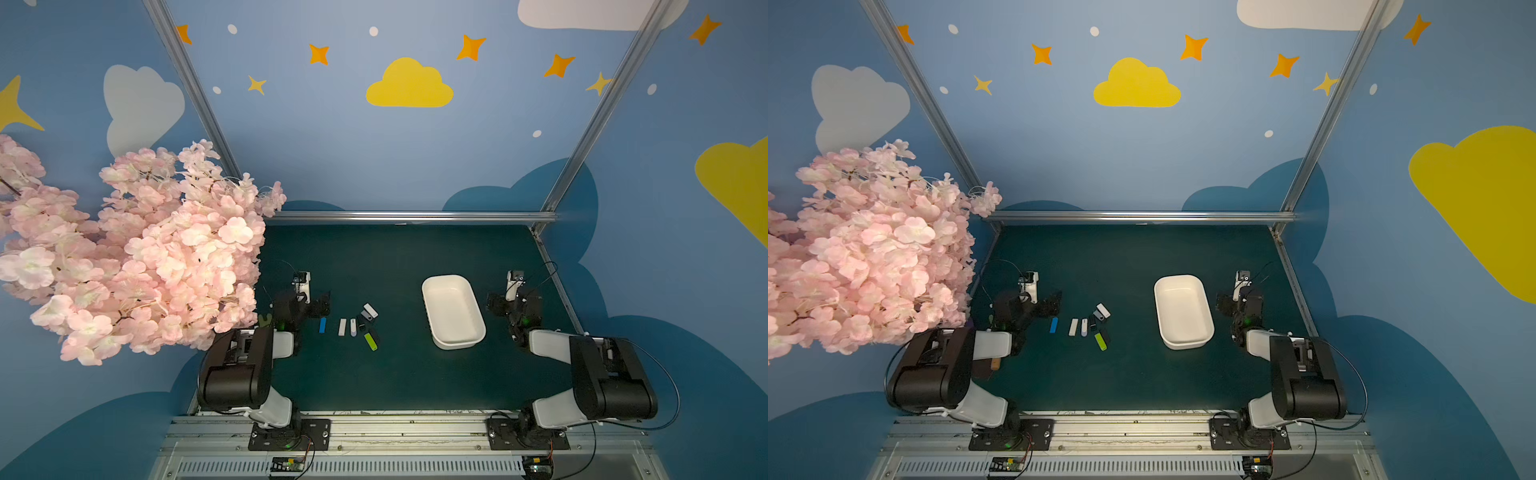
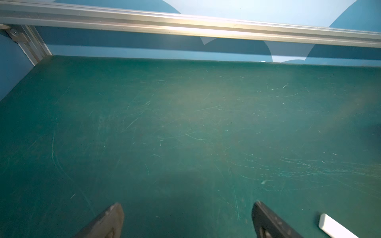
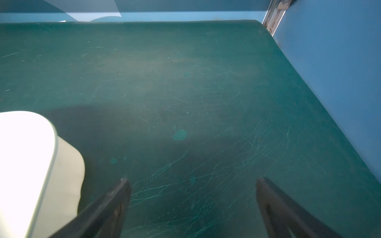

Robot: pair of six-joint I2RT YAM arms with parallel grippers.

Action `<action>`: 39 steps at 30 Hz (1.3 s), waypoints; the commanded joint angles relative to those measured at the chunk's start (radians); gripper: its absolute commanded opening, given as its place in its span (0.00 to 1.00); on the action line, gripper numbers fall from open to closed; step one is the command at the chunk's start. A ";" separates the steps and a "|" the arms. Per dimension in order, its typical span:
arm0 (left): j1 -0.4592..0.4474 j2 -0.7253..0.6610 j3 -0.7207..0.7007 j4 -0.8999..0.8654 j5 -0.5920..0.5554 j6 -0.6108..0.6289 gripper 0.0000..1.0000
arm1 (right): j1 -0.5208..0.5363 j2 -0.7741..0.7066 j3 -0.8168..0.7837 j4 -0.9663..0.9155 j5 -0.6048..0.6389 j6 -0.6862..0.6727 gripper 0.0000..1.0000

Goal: Put the usb flash drive into the storage box
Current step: Pick up the USB flash from the center of the board.

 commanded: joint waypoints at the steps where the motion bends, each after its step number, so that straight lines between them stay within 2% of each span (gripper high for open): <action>1: 0.003 -0.015 0.002 -0.003 -0.004 0.001 1.00 | 0.005 -0.012 0.010 -0.004 -0.003 -0.003 0.98; 18: 0.004 -0.016 0.003 -0.004 -0.003 0.001 1.00 | 0.002 -0.010 0.011 -0.006 -0.007 -0.003 0.98; 21: -0.009 -0.030 -0.015 0.018 -0.043 -0.001 1.00 | 0.003 -0.013 0.009 -0.006 -0.006 -0.002 0.98; 24: -0.046 -0.163 -0.034 -0.058 -0.095 0.017 1.00 | 0.025 -0.033 0.012 -0.024 0.107 0.022 0.98; 27: -0.091 -0.324 -0.003 -0.292 -0.130 0.020 1.00 | 0.054 -0.041 -0.001 -0.004 0.123 -0.007 0.98; 29: -0.111 -0.422 -0.010 -0.362 -0.141 0.000 1.00 | 0.060 -0.055 -0.026 0.033 0.133 -0.013 0.98; 32: -0.124 -0.543 -0.019 -0.437 -0.169 -0.130 1.00 | 0.078 -0.089 -0.066 0.090 0.143 -0.036 0.98; 34: -0.136 -0.580 -0.046 -0.410 -0.194 -0.210 1.00 | 0.113 -0.164 -0.080 0.142 0.275 -0.024 0.98; 35: -0.141 -0.586 -0.055 -0.411 -0.242 -0.288 1.00 | 0.140 -0.242 -0.069 0.089 0.346 0.000 0.98; 37: -0.140 -0.582 -0.029 -0.527 -0.361 -0.501 1.00 | 0.134 -0.407 0.005 -0.196 0.385 0.207 0.98; 38: -0.131 -0.577 0.006 -0.620 -0.346 -0.539 1.00 | 0.110 -0.480 0.069 -0.402 0.355 0.325 0.98; 39: -0.128 -0.565 0.045 -0.700 -0.301 -0.526 1.00 | 0.089 -0.530 0.121 -0.595 0.372 0.500 0.98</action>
